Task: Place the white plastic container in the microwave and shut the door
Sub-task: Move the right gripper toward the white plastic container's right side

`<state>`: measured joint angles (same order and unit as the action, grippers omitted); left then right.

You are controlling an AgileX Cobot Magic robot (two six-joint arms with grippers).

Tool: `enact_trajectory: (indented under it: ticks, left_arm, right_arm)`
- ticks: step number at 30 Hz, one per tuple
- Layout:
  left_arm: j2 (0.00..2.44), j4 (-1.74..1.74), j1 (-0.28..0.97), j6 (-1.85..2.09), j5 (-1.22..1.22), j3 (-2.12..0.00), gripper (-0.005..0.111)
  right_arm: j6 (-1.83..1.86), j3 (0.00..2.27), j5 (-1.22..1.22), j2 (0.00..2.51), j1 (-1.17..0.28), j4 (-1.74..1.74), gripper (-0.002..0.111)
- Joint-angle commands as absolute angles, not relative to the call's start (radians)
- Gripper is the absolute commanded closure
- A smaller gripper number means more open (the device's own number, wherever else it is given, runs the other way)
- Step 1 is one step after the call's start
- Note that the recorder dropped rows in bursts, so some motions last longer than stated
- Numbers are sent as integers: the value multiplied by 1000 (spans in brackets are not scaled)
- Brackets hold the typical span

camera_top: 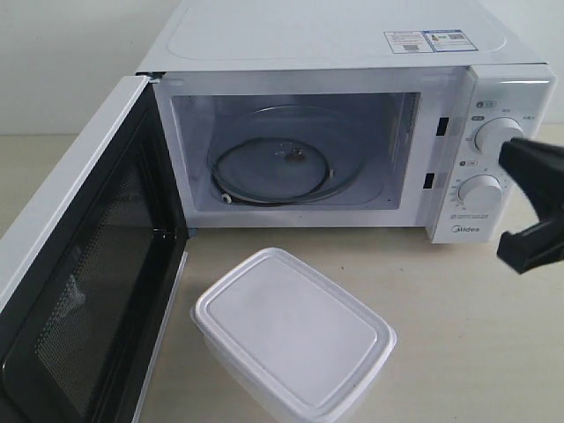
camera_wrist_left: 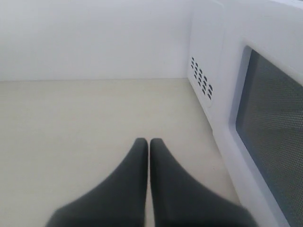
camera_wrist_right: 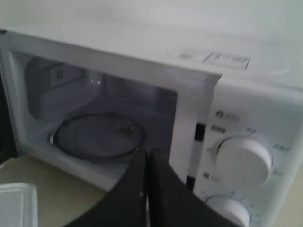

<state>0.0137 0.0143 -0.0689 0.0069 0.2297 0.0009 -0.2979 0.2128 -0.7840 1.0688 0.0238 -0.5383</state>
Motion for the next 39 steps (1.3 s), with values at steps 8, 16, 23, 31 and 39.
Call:
enact_trajectory:
  ticks: [8,16,23,31,39]
  left_arm:
    - [7,0,-71,8,311,0,103]
    - [7,-18,-71,0,313,0,103]
    - [7,-23,-71,-12,313,0,103]
    - [7,-23,-71,-86,313,0,103]
    - [7,-45,-71,-102,303,0,103]
  right_arm:
    - [-224,128,-938,1355,28,-593,108]
    - [-148,128,-1126,1543,26,-653,108]
    - [-102,132,-1130,1670,26,-666,108]
    - [-78,132,-1129,1779,26,-712,108]
    - [-142,231,-951,1791,-75,-764,108]
